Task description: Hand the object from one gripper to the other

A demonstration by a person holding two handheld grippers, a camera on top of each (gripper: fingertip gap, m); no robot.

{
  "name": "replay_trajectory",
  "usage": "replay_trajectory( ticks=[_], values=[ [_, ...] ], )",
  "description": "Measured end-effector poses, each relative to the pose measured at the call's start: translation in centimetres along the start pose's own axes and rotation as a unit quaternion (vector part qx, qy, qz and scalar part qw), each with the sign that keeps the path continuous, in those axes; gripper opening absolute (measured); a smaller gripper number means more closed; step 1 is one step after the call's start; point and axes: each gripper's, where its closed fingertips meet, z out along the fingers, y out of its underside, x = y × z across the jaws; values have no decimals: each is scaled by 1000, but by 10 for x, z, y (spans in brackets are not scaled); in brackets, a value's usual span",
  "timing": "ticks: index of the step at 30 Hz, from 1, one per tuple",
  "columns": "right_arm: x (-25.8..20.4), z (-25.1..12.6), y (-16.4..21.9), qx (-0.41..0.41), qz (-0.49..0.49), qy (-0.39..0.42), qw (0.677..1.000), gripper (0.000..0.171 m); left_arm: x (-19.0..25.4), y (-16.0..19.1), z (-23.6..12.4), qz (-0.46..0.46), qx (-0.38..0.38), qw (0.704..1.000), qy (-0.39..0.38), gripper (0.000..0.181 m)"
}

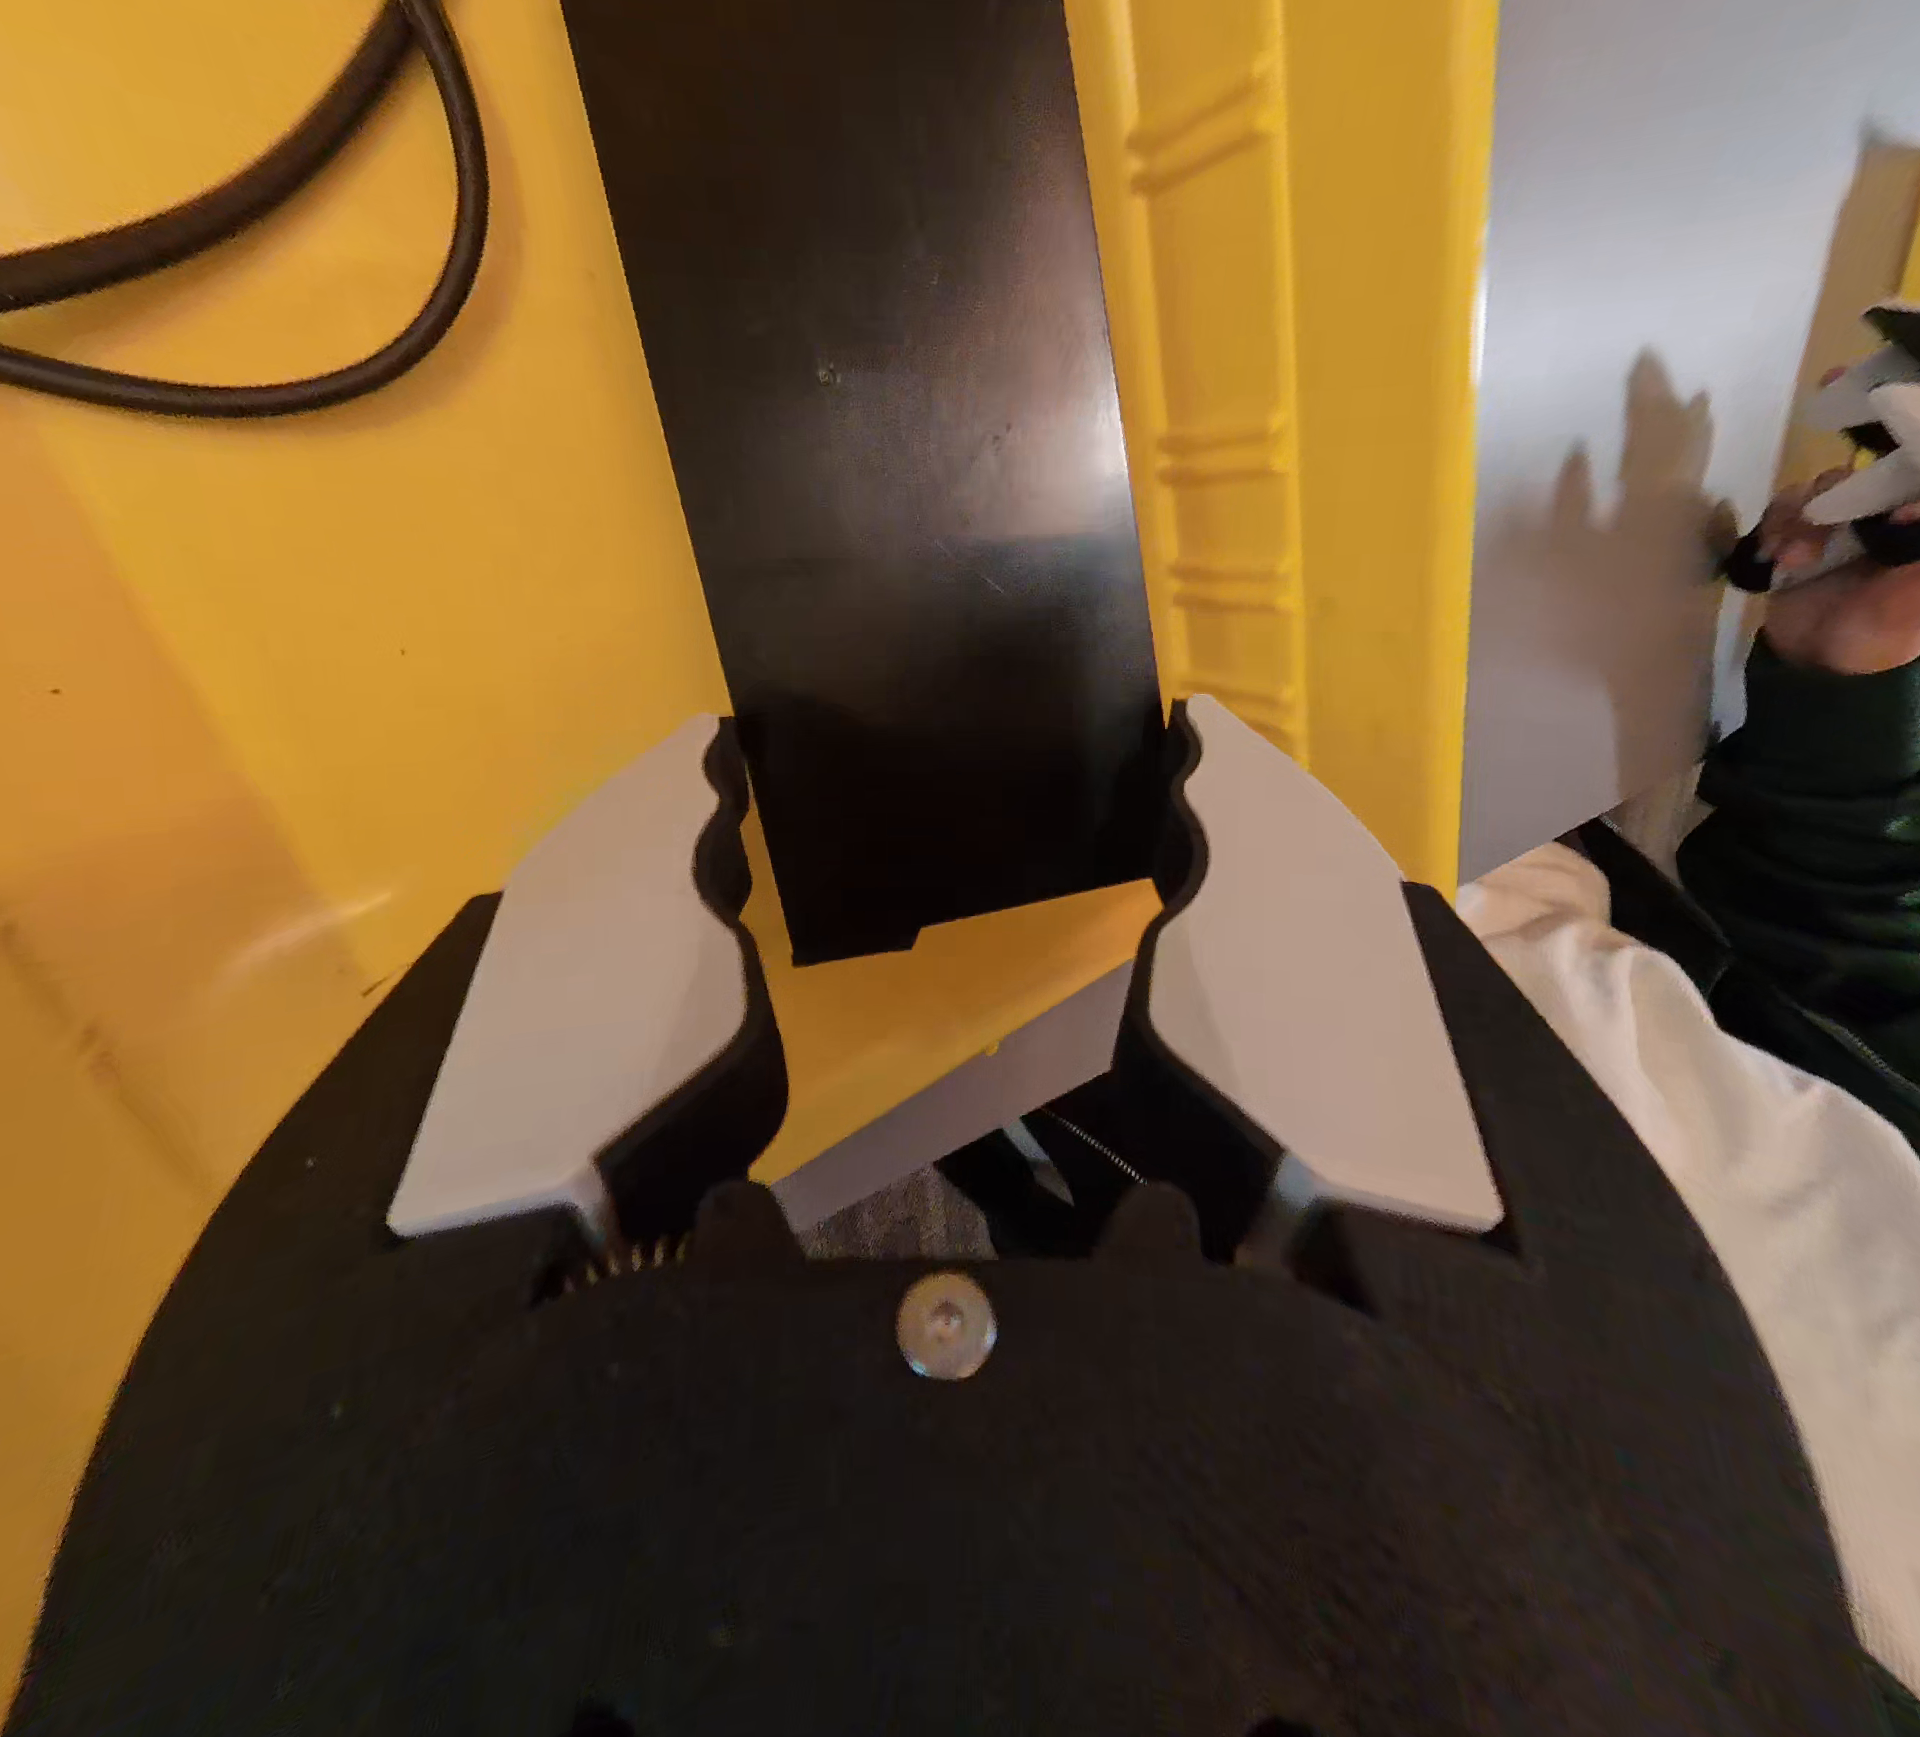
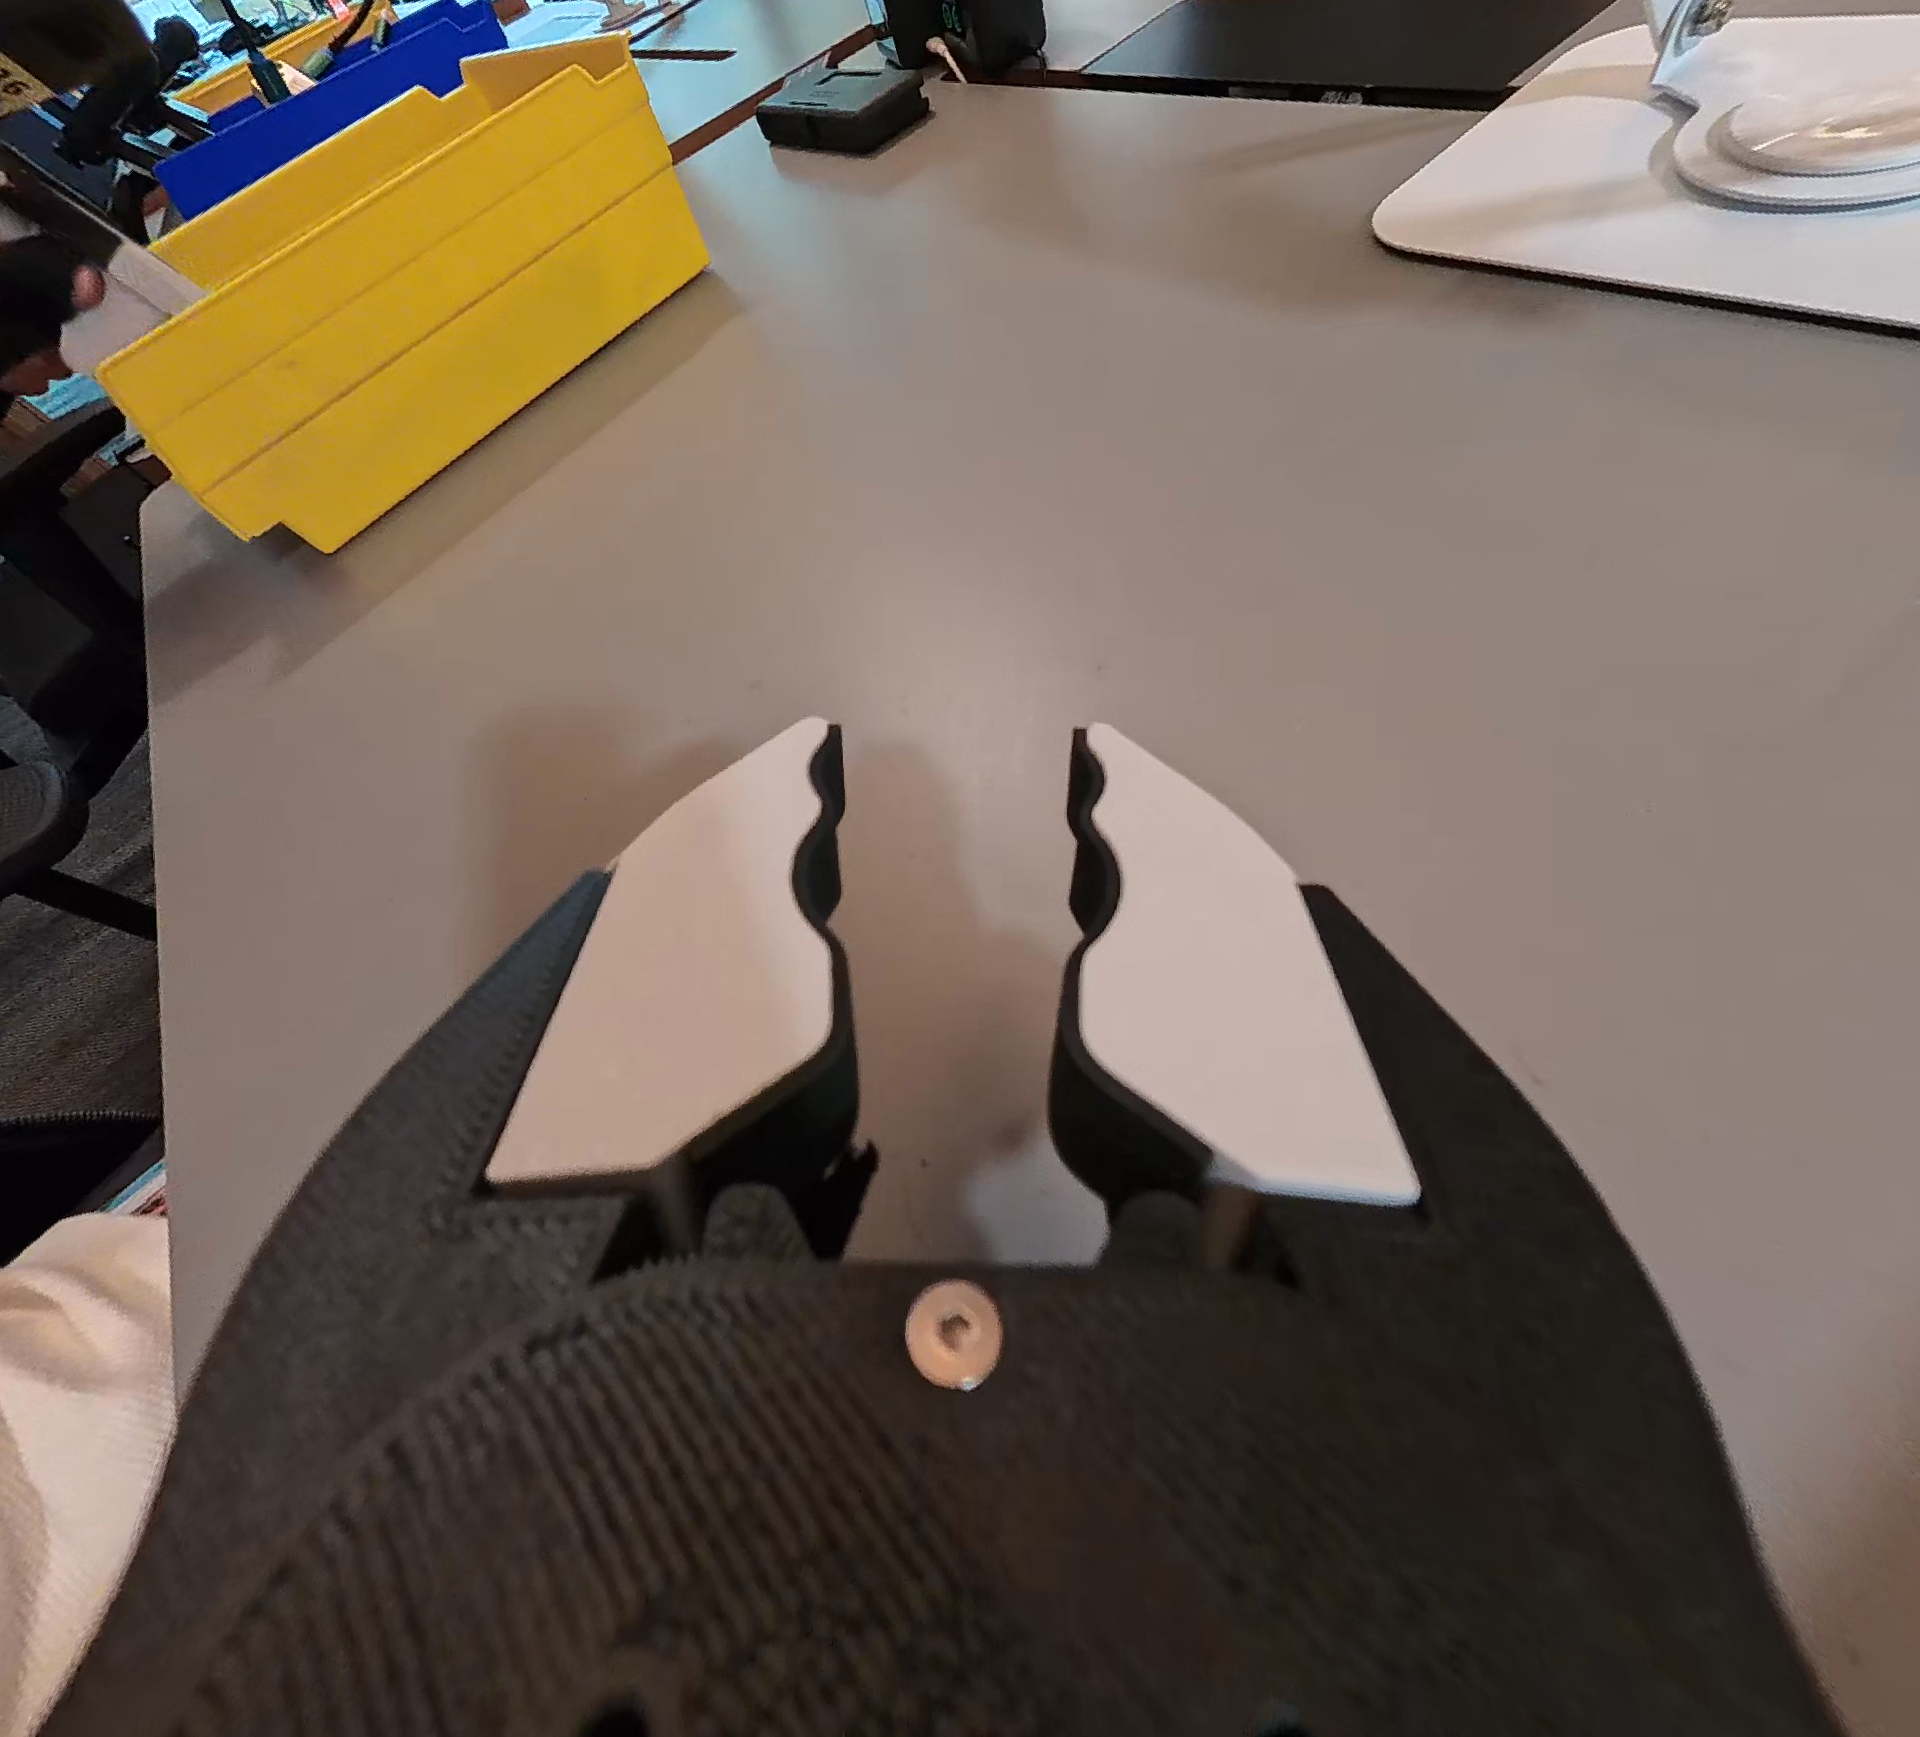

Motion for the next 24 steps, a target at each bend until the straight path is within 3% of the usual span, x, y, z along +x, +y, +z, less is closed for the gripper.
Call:
replay_trajectory(
  ticks=[5, 11, 17, 24],
  values=[
    [-1, 1, 1, -3, -4, 0, 1000, 42, -1, -6, -1, 1, 17, 1000, -4, 77],
    [-1, 1, 2, -7, -7, 1, 1000, 42, 4, -10, -2, -18, 40, 997, 56, 78],
    [-2, 2, 3, -11, -10, 2, 1000, 42, 25, -22, -23, -28, 108, 976, 188, 78],
    [-2, 3, 4, -13, -15, 4, 1000, 42, 24, -29, -44, -40, 168, 955, 242, 78]
  ],
)
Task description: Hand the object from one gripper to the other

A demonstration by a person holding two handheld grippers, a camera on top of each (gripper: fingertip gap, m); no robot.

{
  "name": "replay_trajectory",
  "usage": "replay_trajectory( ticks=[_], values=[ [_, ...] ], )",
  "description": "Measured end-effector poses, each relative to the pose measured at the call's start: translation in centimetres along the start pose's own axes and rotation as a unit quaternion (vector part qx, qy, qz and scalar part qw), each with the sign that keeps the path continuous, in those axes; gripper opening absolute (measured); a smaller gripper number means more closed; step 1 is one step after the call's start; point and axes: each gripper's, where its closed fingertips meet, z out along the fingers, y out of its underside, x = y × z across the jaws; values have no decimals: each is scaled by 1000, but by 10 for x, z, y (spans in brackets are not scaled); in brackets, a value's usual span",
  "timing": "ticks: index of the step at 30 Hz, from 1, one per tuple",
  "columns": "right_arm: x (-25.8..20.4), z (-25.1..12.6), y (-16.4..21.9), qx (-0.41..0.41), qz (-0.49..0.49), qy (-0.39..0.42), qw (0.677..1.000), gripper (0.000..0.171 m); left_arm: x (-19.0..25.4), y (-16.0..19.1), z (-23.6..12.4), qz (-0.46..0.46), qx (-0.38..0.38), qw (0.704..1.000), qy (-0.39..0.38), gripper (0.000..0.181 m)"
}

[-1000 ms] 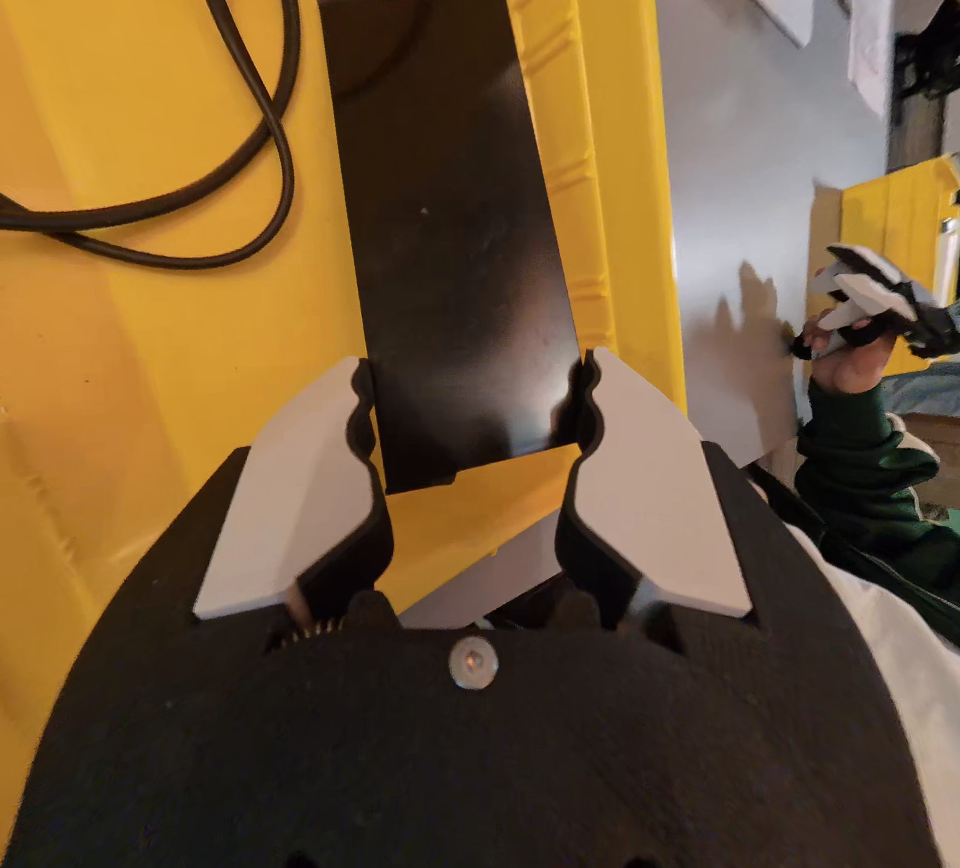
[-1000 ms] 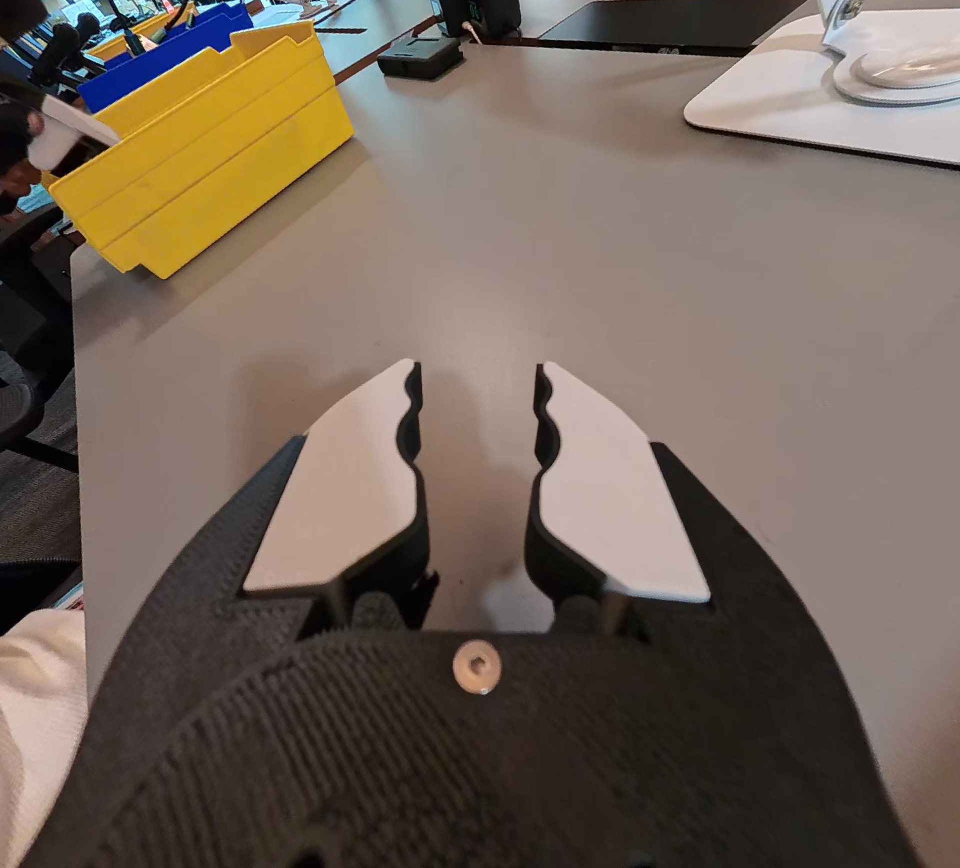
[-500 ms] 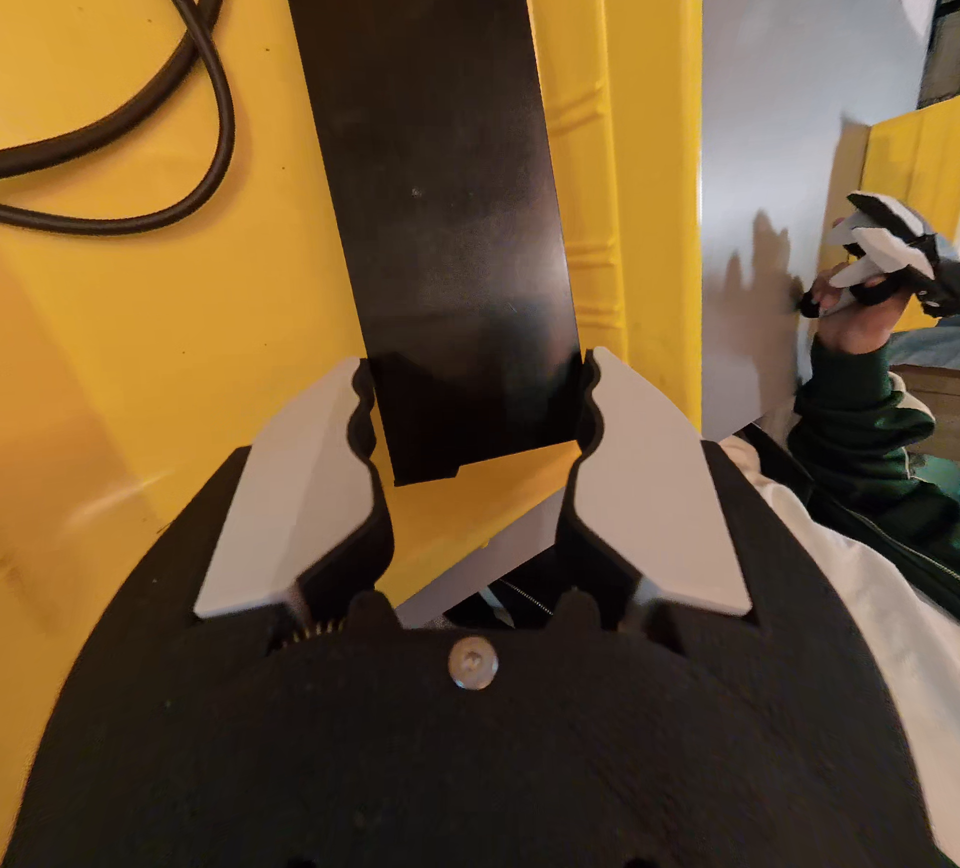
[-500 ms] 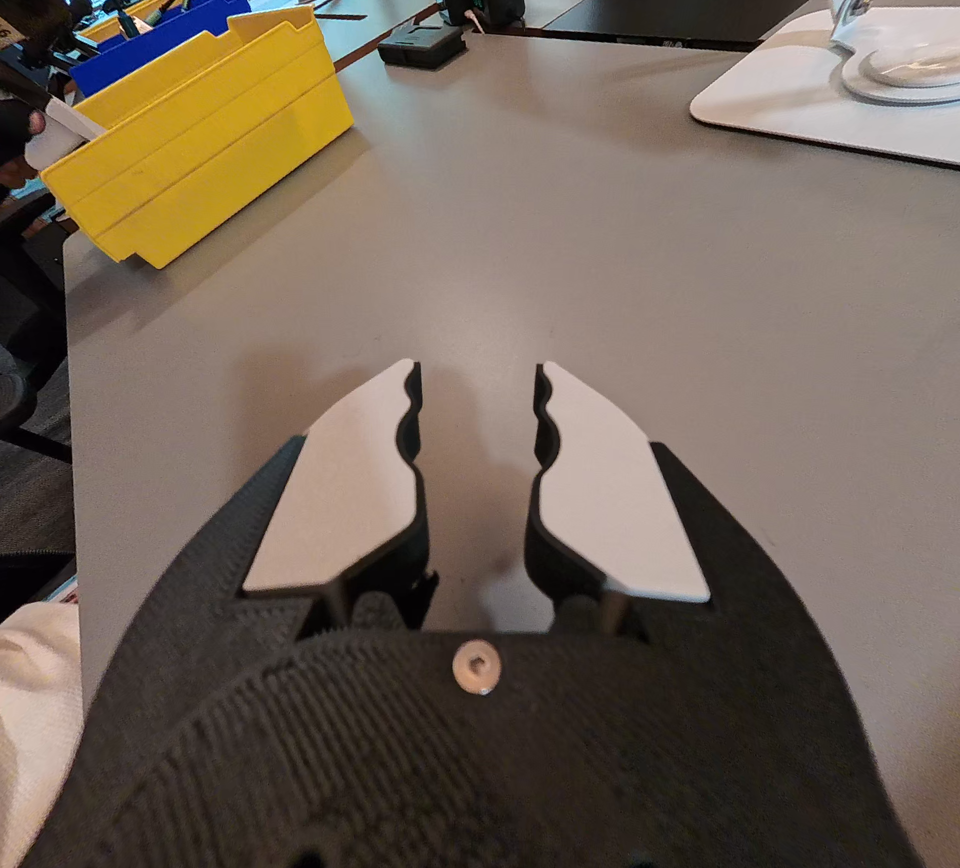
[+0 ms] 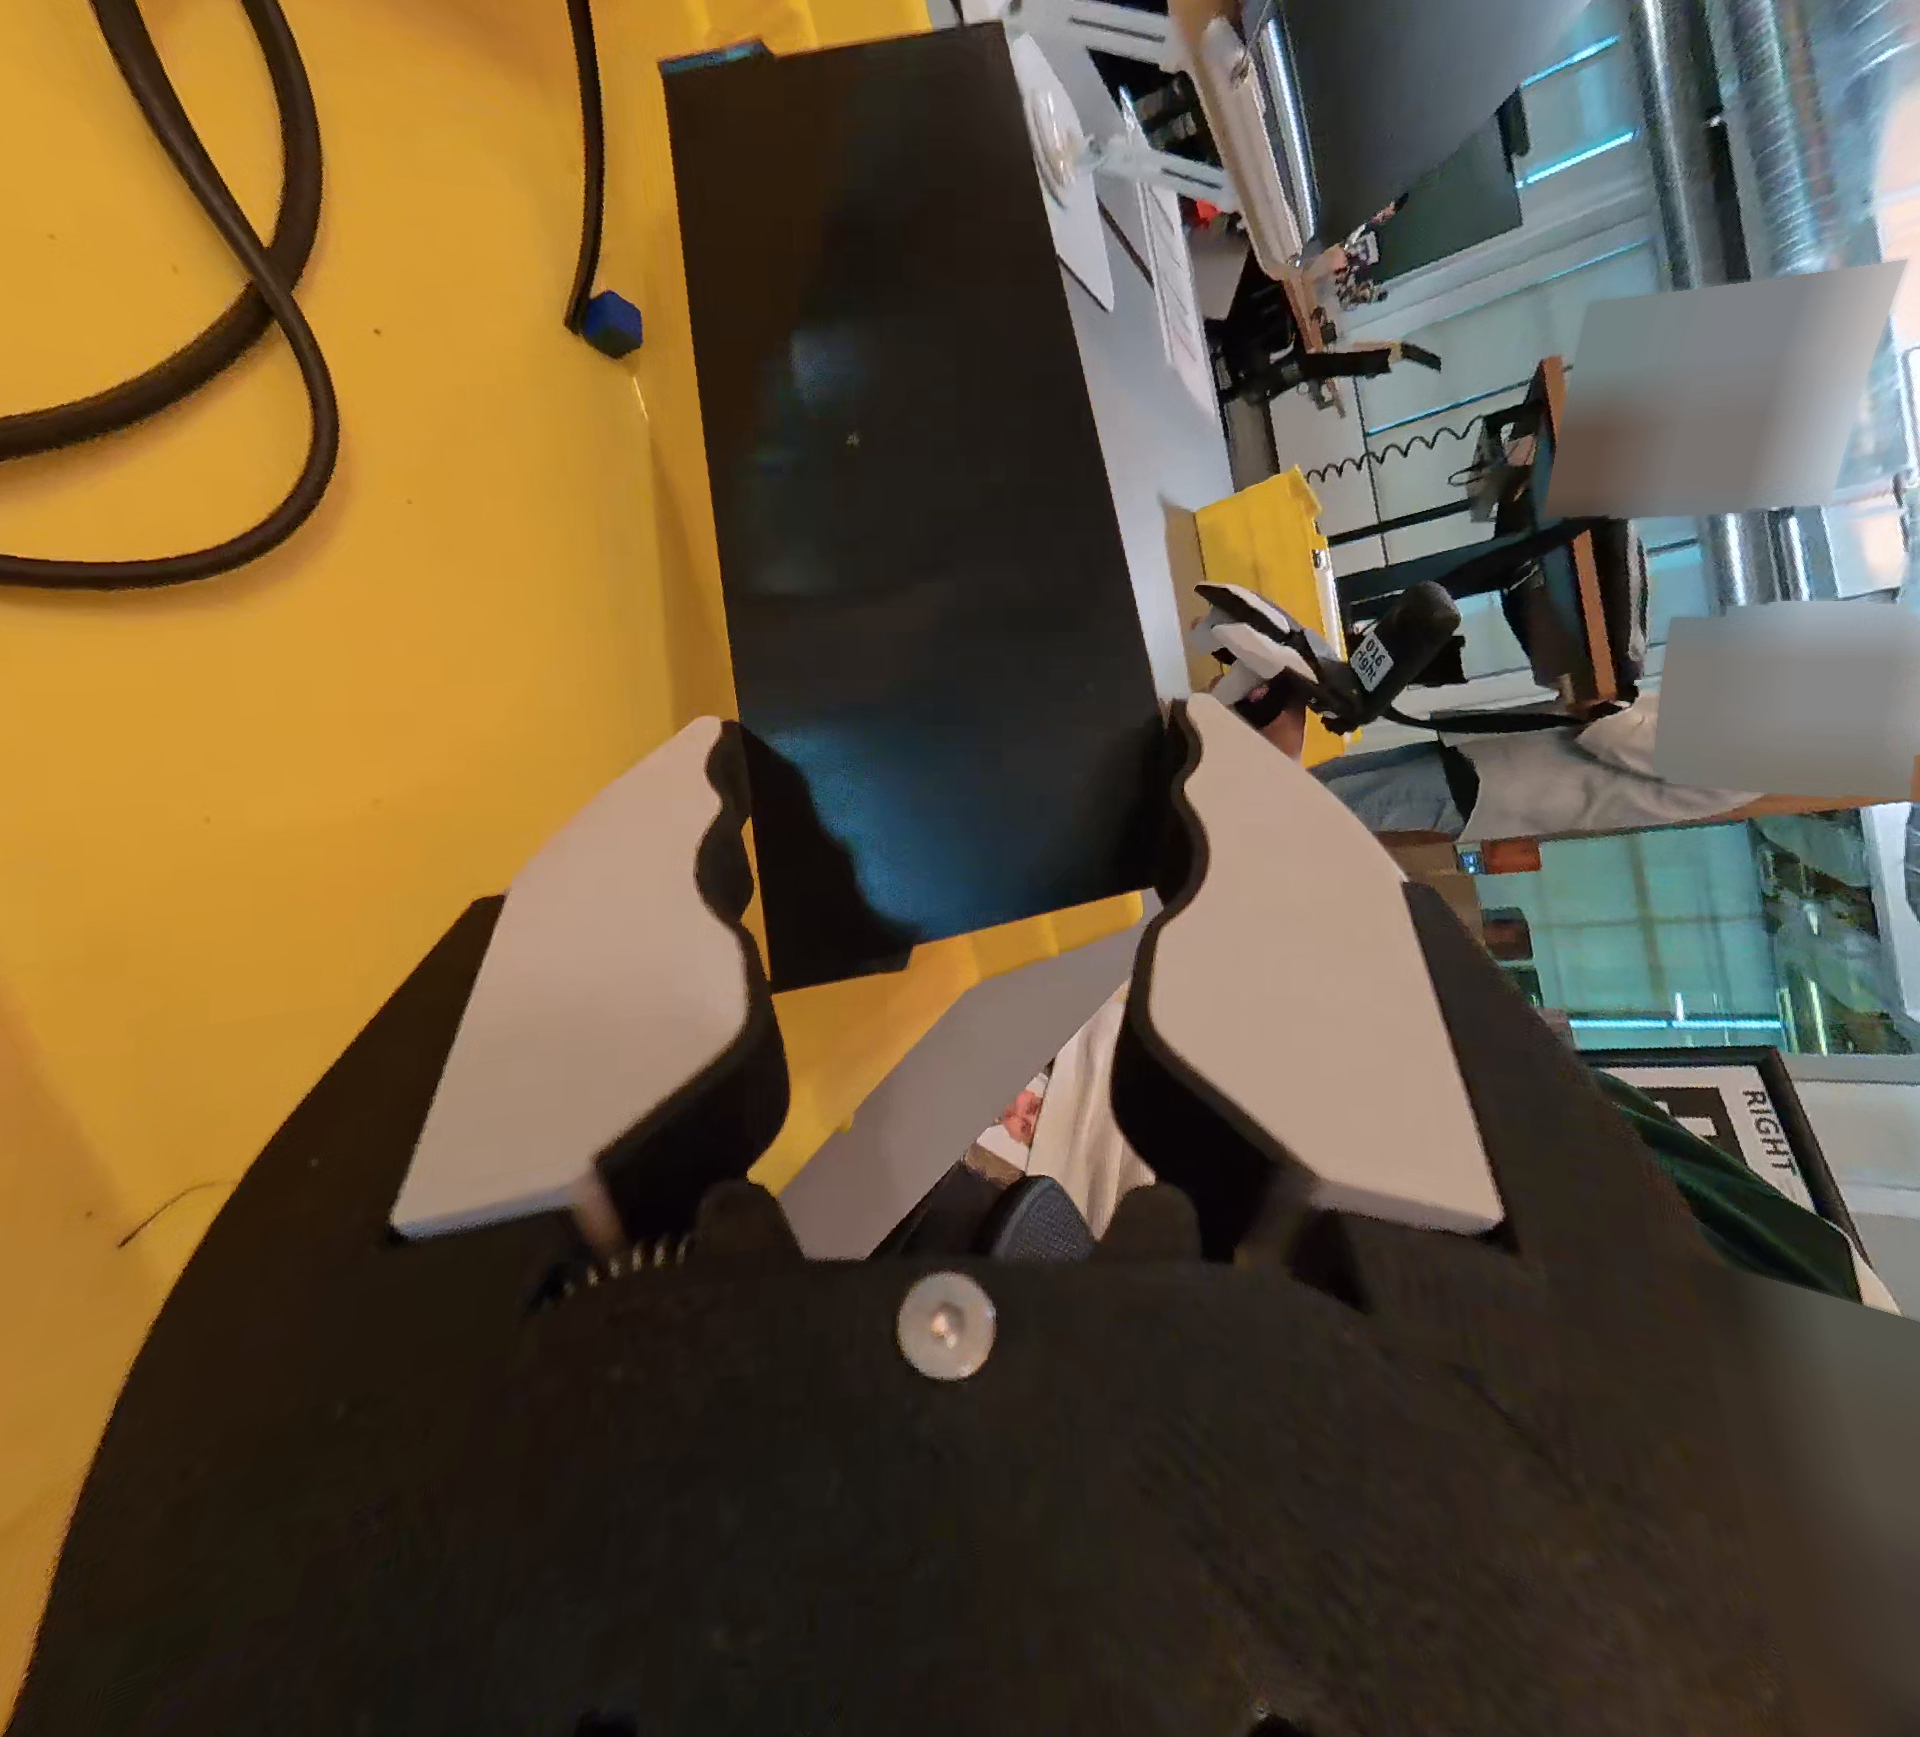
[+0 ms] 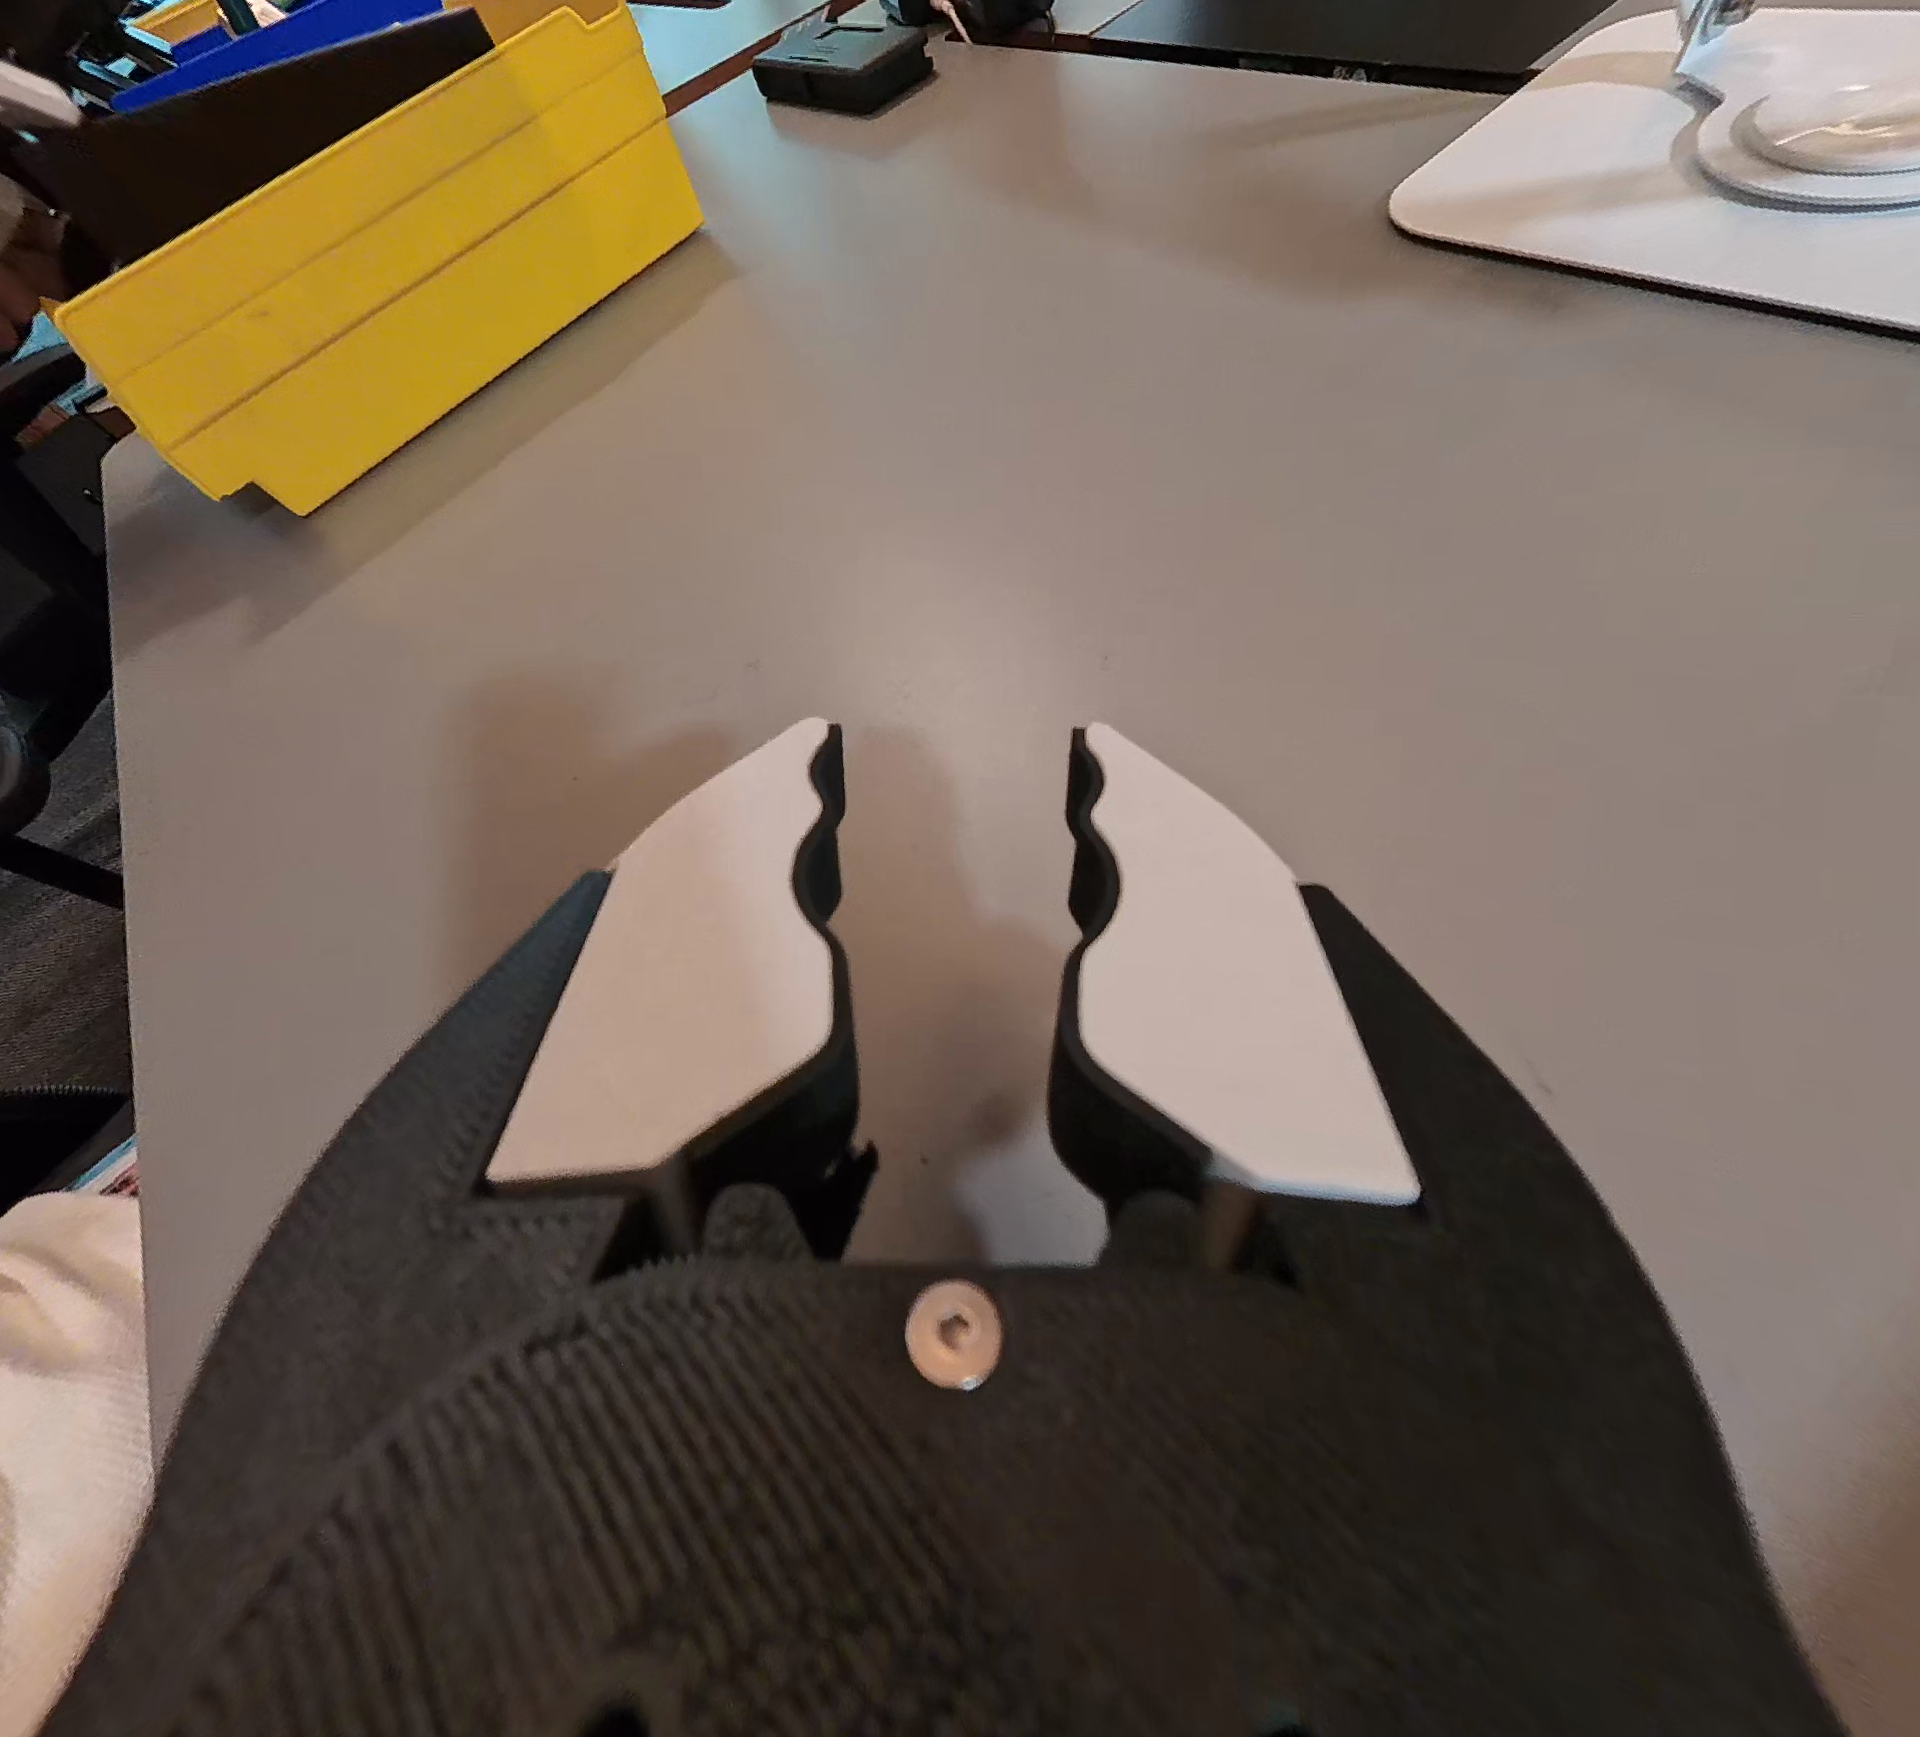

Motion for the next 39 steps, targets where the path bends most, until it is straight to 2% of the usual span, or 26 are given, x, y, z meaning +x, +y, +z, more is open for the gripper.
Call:
replay_trajectory(
  ticks=[10, 12, 14, 16, 19, 22, 24, 28, 35, 36, 38, 39],
  values=[
    [-2, 1, 1, -3, -18, 9, 1000, 40, -6, -1, -8, -3, 10, 1000, -18, 77],
    [-13, 3, -8, 22, -66, 13, 997, 44, -5, 1, -7, 0, 3, 1000, -17, 78],
    [-43, 13, -26, 41, -160, 3, 986, 46, -3, 0, -6, 1, 3, 1000, -17, 78],
    [-88, 33, -43, 38, -283, -18, 958, 41, -3, 0, -6, 1, 3, 1000, -18, 77],
    [-170, 71, -78, 68, -440, -60, 894, 31, -2, -1, -6, 2, 6, 1000, -17, 77],
    [-250, 111, -102, 81, -529, -142, 833, 28, 0, 0, -6, 6, 1, 1000, -16, 77],
    [-281, 146, -114, 67, -585, -161, 792, 31, 0, -1, -6, 8, 0, 1000, -17, 78],
    [-300, 220, -123, 12, -676, -165, 718, 32, -2, -2, -7, 8, 1, 1000, -14, 78],
    [-308, 295, -114, -54, -718, -190, 667, 43, 1, -5, -10, 16, 0, 1000, -7, 78],
    [-307, 302, -112, -62, -725, -186, 661, 39, 2, -5, -11, 20, 0, 1000, -9, 78],
    [-306, 310, -113, -68, -739, -173, 647, 12, 7, -6, -14, 28, 5, 1000, -12, 78],
    [-308, 310, -115, -62, -741, -172, 646, 11, 8, -8, -17, 36, 10, 999, -18, 78]
  ],
)
